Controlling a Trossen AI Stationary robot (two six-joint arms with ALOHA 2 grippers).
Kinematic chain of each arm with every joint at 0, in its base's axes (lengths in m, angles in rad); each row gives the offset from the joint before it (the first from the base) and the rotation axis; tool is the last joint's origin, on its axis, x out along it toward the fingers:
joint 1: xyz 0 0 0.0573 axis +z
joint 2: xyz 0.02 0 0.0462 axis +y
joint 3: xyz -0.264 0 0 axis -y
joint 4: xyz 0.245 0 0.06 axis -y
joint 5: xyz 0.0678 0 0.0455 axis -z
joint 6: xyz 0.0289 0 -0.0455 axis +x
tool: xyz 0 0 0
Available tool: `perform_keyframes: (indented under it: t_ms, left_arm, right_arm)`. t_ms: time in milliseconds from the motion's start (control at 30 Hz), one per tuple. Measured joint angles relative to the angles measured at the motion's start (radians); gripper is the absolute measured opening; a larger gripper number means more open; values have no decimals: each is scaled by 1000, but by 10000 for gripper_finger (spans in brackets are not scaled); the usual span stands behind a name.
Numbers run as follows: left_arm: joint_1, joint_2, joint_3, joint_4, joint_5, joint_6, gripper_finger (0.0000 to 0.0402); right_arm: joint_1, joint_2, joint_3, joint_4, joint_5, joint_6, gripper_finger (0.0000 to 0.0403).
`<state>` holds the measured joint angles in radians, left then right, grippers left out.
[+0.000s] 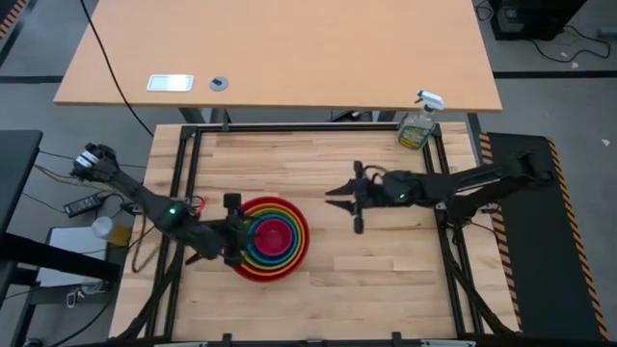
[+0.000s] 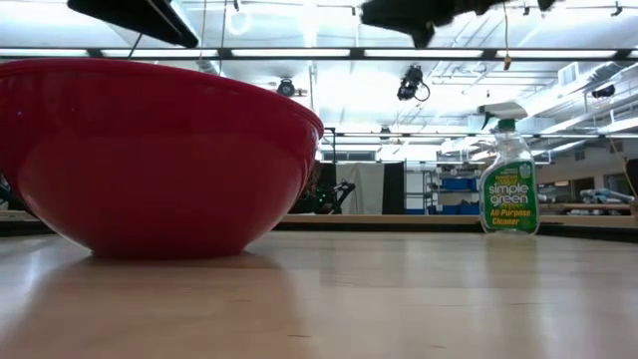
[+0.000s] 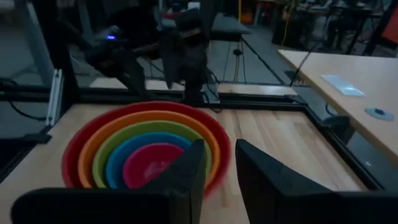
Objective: Nest bowls inside each other
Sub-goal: Return to Home Position
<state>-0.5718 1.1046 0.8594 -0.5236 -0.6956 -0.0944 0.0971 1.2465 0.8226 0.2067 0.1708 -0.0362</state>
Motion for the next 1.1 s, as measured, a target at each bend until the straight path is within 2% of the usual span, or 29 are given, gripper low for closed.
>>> perform_keyframes:
  t_ms: [133,267,467,600,767,900,1100]
  left_arm:
    - [-14,-147,-145,153,56,-3,192]
    - [-27,-303,-285,262,129,-46,192]
    - [-45,-552,-415,319,145,-41,192]
    - [-44,-712,-457,333,115,-7,192]
    - [-40,-861,-507,351,39,30,192]
    - [-41,-922,-593,438,27,38,192]
    - [-41,-945,-723,598,27,46,192]
  right_arm:
    - [-64,-110,-161,133,-76,32,98]
    - [-103,-234,-339,270,-90,65,98]
    - [-170,-485,-511,278,-60,142,98]
    - [-210,-651,-558,224,-59,173,98]
    - [-258,-792,-559,65,-63,227,98]
    - [-263,-871,-559,-13,-87,224,98]
    - [-264,-1008,-559,-113,-86,199,98]
